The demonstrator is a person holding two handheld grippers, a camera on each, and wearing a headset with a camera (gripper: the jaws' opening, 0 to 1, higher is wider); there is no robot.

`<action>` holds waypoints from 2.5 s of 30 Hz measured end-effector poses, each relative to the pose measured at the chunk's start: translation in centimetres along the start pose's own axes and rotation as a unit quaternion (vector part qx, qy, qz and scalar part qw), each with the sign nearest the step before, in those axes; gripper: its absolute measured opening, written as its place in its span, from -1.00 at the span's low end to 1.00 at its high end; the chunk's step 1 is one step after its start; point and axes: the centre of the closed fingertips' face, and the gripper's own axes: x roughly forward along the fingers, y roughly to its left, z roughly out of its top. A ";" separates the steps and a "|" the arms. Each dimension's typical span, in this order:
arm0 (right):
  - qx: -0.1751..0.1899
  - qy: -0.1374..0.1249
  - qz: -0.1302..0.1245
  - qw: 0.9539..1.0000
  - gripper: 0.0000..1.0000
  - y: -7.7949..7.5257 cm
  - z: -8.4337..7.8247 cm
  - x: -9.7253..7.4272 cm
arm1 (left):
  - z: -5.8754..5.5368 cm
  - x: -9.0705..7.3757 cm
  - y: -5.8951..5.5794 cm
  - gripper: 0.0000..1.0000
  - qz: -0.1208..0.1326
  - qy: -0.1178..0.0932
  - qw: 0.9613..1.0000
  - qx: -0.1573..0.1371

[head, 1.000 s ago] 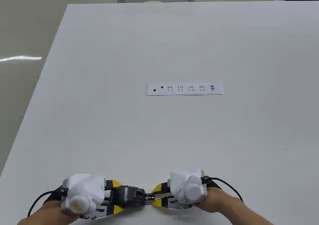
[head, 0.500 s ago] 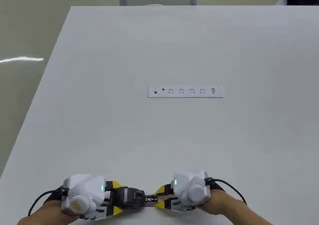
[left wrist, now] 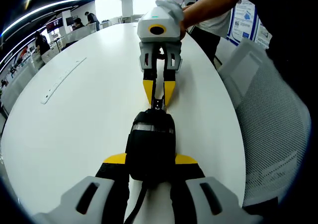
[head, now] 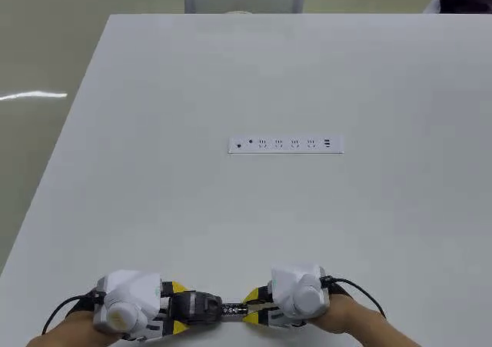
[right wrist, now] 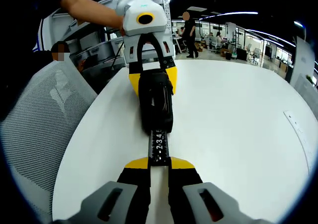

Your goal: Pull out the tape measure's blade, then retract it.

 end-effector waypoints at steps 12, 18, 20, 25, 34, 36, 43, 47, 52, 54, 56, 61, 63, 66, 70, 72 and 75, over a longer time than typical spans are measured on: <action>0.002 0.004 -0.002 1.000 -0.80 0.0 -0.6 -0.8 | -0.1 0.0 0.0 -0.46 0.000 0.002 1.000 0.001; 0.007 0.004 -0.002 1.000 -0.80 0.0 -0.9 -1.1 | -0.1 0.1 0.0 -0.46 -0.001 0.003 1.000 0.001; 0.008 0.004 -0.002 1.000 -0.80 0.0 -1.0 -1.3 | -0.1 0.1 0.0 -0.46 0.000 0.003 1.000 0.001; 0.011 0.005 -0.003 1.000 -0.80 0.0 -1.3 -1.6 | -0.1 0.1 -0.1 -0.46 0.000 0.003 1.000 0.001; 0.015 0.004 -0.001 1.000 -0.80 0.1 -1.6 -2.0 | -0.1 0.1 -0.1 -0.45 -0.002 0.003 1.000 0.001; 0.013 0.004 -0.002 1.000 -0.80 0.1 -1.7 -2.1 | 0.0 0.1 -0.1 -0.45 -0.002 0.003 1.000 0.001; 0.013 0.007 -0.003 1.000 -0.80 0.0 -2.1 -2.4 | 0.0 0.1 -0.1 -0.45 -0.002 0.003 1.000 0.001; 0.013 0.008 -0.004 1.000 -0.80 0.0 -2.3 -2.7 | 0.1 0.1 -0.1 -0.45 -0.002 0.004 1.000 0.001; 0.015 0.011 -0.005 1.000 -0.80 0.0 -2.6 -3.0 | 0.1 0.1 -0.1 -0.45 -0.003 0.005 1.000 0.001; 0.013 0.011 -0.006 1.000 -0.80 0.0 -2.7 -3.1 | 0.1 0.1 -0.1 -0.45 -0.003 0.005 1.000 0.001; 0.015 0.011 -0.005 1.000 -0.80 0.0 -2.8 -3.3 | 0.1 0.1 -0.1 -0.45 -0.003 0.005 1.000 0.001; 0.013 0.013 -0.006 1.000 -0.80 -0.1 -3.1 -3.5 | 0.1 0.1 0.0 -0.45 -0.002 0.004 1.000 -0.001; 0.014 0.013 -0.006 1.000 -0.80 -0.1 -3.2 -3.6 | 0.2 0.1 0.0 -0.45 -0.002 0.005 1.000 0.000; 0.014 0.014 -0.007 1.000 -0.80 -0.2 -3.3 -3.7 | 0.2 0.1 0.0 -0.45 -0.002 0.005 1.000 -0.001; 0.014 0.014 -0.008 1.000 -0.80 -0.2 -3.5 -3.9 | 0.2 0.1 -0.1 -0.45 -0.002 0.004 1.000 -0.002; 0.016 0.014 -0.008 1.000 -0.79 -0.1 -3.6 -4.0 | 0.1 0.1 -0.1 -0.45 -0.002 0.005 1.000 -0.002; 0.017 0.014 -0.008 1.000 -0.79 -0.2 -3.7 -4.2 | 0.1 0.1 -0.1 -0.45 -0.002 0.005 1.000 -0.002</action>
